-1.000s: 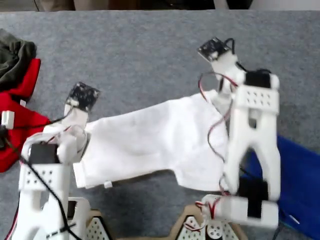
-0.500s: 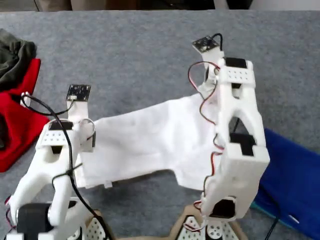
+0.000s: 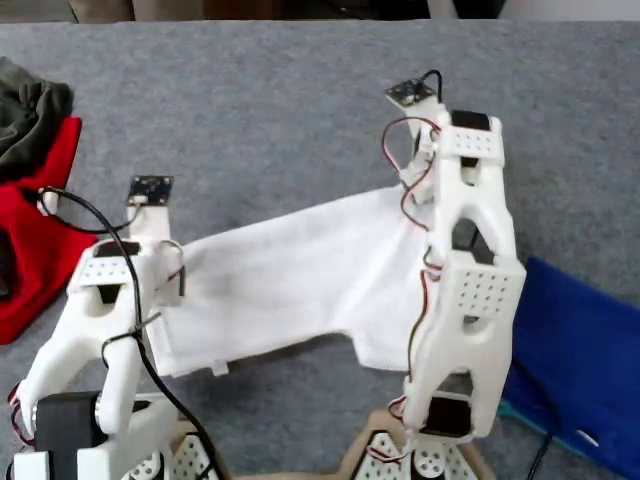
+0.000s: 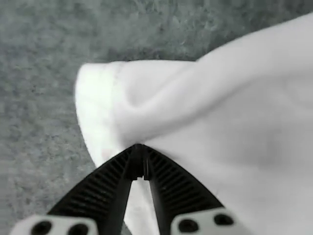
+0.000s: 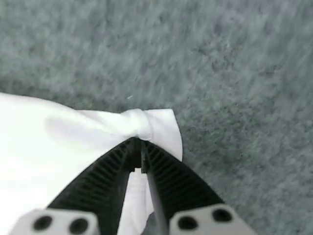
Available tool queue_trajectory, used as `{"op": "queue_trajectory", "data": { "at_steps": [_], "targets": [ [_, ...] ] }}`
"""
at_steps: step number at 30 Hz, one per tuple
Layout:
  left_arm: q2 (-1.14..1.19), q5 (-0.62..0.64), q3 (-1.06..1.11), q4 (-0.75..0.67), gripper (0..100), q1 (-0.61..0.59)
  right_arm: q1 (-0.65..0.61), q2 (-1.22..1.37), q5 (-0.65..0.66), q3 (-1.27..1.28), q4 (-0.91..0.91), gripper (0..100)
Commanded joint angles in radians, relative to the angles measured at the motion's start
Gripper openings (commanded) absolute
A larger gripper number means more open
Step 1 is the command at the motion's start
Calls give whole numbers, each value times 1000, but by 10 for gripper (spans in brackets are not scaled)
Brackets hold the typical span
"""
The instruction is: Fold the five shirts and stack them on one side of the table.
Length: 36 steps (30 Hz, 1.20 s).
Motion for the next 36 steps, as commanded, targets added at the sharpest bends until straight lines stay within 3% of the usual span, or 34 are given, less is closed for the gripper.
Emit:
{"op": "queue_trajectory", "data": {
  "at_steps": [1,6,12,21,36],
  "targets": [
    [1,-12,-72,32,19,-83,28,7,12,-79,28,6],
    [1,-26,-187,124,19,-101,2,-38,54,-67,61,5],
    [5,44,-422,218,19,-92,2,-128,60,19,38,5],
    [131,71,-344,34,20,-20,-2,-288,60,229,-97,5],
    [363,71,-446,68,20,-63,-25,-208,60,246,-183,6]
  ]
}}
